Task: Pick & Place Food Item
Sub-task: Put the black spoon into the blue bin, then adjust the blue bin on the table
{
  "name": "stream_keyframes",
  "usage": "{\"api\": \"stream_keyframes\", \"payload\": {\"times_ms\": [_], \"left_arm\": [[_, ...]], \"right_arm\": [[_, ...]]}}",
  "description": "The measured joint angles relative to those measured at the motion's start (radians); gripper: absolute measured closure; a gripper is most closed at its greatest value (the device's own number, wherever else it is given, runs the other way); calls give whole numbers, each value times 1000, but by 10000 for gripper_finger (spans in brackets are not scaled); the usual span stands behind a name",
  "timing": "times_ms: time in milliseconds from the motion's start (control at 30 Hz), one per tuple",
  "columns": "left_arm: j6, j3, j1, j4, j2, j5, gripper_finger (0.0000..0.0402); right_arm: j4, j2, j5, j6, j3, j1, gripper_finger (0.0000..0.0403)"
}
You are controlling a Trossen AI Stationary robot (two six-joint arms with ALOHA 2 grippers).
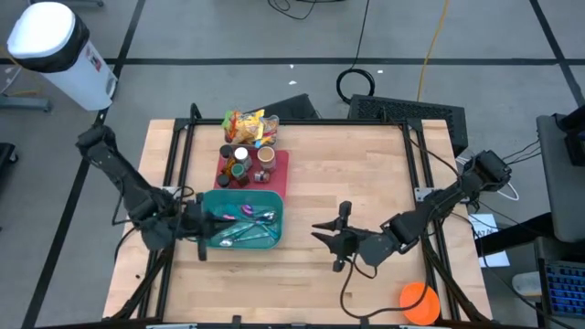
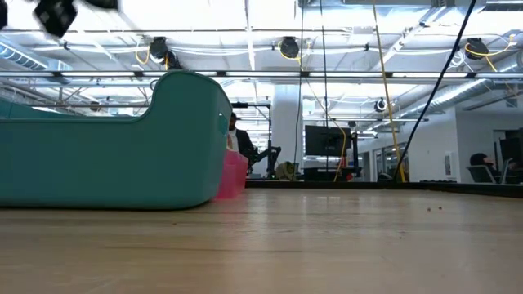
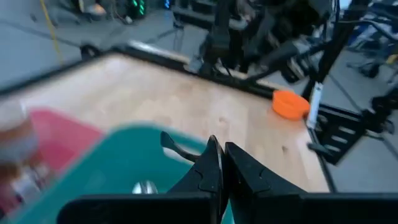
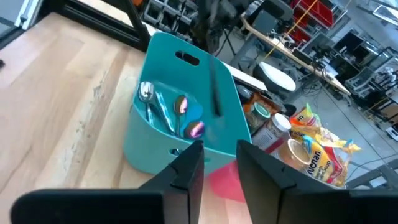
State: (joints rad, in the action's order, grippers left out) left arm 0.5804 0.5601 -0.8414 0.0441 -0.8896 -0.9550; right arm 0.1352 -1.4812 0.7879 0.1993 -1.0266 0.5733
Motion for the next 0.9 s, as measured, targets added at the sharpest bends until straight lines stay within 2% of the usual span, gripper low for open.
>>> {"api": "stream_keyframes", "payload": {"times_ms": [67,200,367,433,633,733,900], "left_arm": [[98,-66,-30,-2,24,5,393],[311,-201,-17,-81,23,38,390],[469,-312,55,-198,24,55,347],[460,-318,82,-214,24,63,325],[328,-308,161,-268,25,153,239],[257,-308,183,-334,32,186,197],[74,-307,194,-492,73,186,154]], "right_arm": [[3,0,-3,0,1,3,312],[8,1,-2,3,1,-10,313],[19,1,-7,-51,1,-37,308],[17,1,-44,-94,1,-51,301],[24,-15,-287,-207,1,-119,266],[28,-39,-318,-241,1,-143,247],[248,-144,-355,-261,1,-194,223]]}}
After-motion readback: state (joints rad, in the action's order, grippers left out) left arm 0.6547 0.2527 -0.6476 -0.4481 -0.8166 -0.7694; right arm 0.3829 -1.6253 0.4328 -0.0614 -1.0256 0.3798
